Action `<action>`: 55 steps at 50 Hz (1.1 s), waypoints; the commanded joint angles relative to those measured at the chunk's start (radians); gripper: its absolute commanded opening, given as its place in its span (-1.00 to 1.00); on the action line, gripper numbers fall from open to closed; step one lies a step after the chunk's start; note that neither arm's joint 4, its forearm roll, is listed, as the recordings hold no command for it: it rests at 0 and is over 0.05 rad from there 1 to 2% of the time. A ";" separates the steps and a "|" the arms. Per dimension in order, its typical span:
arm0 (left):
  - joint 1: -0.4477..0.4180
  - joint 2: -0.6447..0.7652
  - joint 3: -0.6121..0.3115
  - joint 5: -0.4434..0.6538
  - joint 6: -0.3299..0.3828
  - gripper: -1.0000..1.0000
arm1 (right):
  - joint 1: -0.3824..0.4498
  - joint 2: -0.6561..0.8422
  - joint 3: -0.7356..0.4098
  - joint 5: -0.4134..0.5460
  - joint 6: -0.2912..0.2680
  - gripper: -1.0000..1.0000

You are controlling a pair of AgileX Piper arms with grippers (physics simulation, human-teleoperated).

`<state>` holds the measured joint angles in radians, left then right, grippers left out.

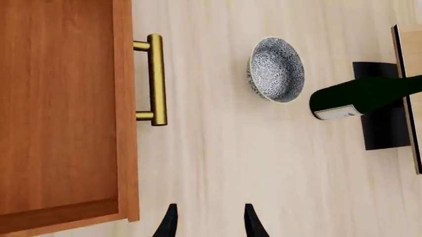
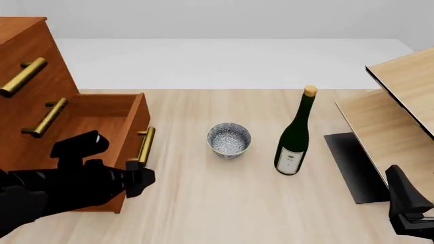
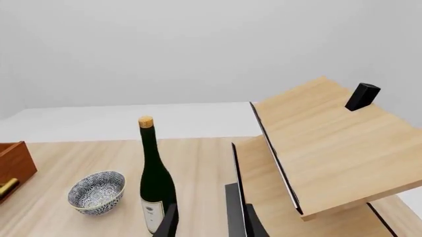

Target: Close the bottom drawer of the cabinet and open the top drawer.

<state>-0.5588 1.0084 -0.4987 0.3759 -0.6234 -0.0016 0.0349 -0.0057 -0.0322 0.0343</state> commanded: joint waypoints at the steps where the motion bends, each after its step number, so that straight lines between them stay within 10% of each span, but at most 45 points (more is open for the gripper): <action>1: 0.025 0.023 0.015 -0.038 0.000 1.00 | -0.001 0.005 -0.001 -0.005 0.002 1.00; 55: 0.218 0.125 0.050 -0.075 0.141 1.00 | 0.001 -0.028 0.000 0.029 -0.002 1.00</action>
<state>-0.3878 1.1192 -0.4500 0.2932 -0.5184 -0.0022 0.0057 -0.0052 -0.0029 0.0331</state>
